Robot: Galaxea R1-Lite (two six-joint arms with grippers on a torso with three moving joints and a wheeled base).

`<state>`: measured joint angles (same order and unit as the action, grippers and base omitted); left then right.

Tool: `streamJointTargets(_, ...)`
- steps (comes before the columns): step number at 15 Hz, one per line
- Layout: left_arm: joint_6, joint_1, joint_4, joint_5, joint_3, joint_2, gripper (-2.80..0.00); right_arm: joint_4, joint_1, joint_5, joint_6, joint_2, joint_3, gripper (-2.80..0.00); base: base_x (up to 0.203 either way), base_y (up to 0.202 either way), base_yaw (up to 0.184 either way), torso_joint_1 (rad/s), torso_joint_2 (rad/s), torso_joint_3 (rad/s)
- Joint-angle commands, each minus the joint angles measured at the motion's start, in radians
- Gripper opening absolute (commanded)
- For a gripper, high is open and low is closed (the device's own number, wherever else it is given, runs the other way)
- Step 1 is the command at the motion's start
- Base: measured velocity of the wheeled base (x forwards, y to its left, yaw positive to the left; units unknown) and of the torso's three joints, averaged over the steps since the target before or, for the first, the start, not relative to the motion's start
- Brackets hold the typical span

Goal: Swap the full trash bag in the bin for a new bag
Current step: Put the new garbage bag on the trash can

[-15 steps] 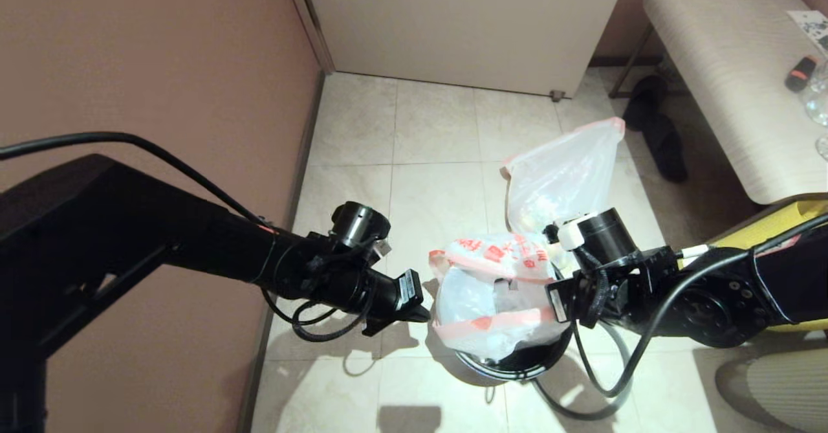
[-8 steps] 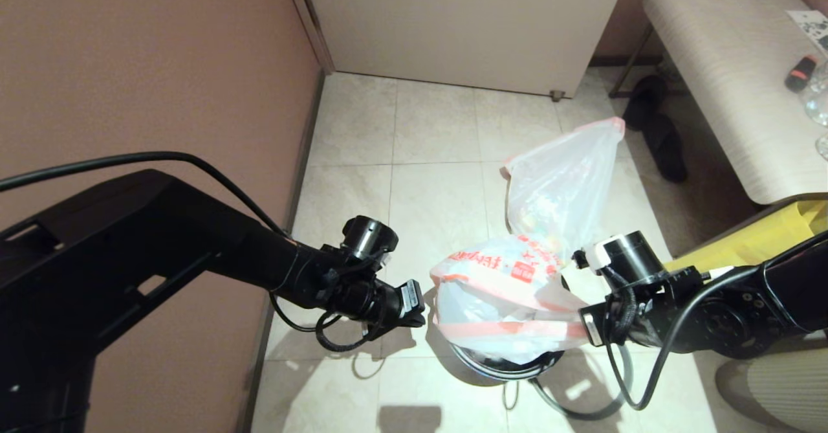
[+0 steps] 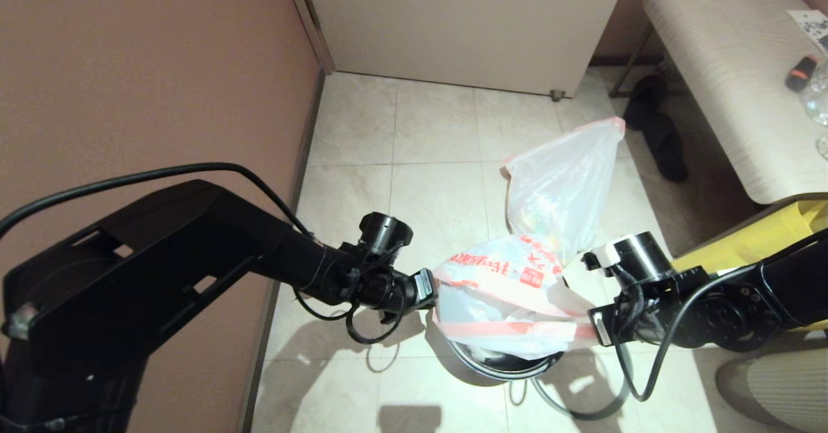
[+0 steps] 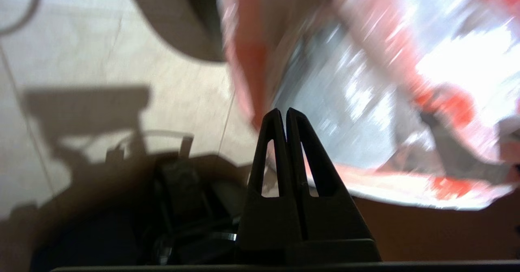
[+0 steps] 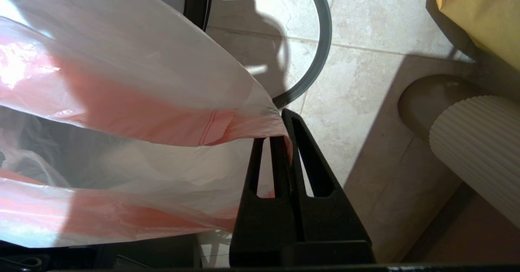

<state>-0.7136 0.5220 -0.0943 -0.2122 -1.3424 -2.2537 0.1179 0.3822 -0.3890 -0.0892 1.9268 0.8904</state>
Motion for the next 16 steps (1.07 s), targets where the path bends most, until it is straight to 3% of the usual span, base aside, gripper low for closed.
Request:
streamJointTargets(1,0.017,-0.007,0.012,0.007,-0.094,-0.041,-2.80,0.002,-0.010,0.002,0.004,-0.017,-0.005,-2.80,0.000,0.000,0.000,0.000,0.00,0.000)
streamJointTargets(3,0.061,-0.017,0.048,0.085,-0.148,-0.100,-2.80,0.003,-0.033,0.012,0.025,-0.049,-0.010,-2.80,0.000,0.000,0.000,0.000,0.00,0.000)
streamJointTargets(5,0.074,-0.012,0.057,0.108,-0.157,-0.141,-2.80,0.003,-0.042,0.018,0.045,-0.061,-0.010,-2.80,0.000,0.000,0.000,0.000,0.00,0.000)
streamJointTargets(11,0.088,-0.004,0.057,0.111,-0.205,-0.191,-2.80,0.003,-0.037,0.021,0.042,-0.065,-0.015,-2.80,0.000,0.000,0.000,0.000,0.00,0.000)
streamJointTargets(16,0.088,0.019,0.059,0.112,-0.221,-0.191,-2.80,0.003,-0.039,0.022,0.036,-0.060,-0.096,-2.80,0.000,0.000,0.000,0.000,0.00,0.000)
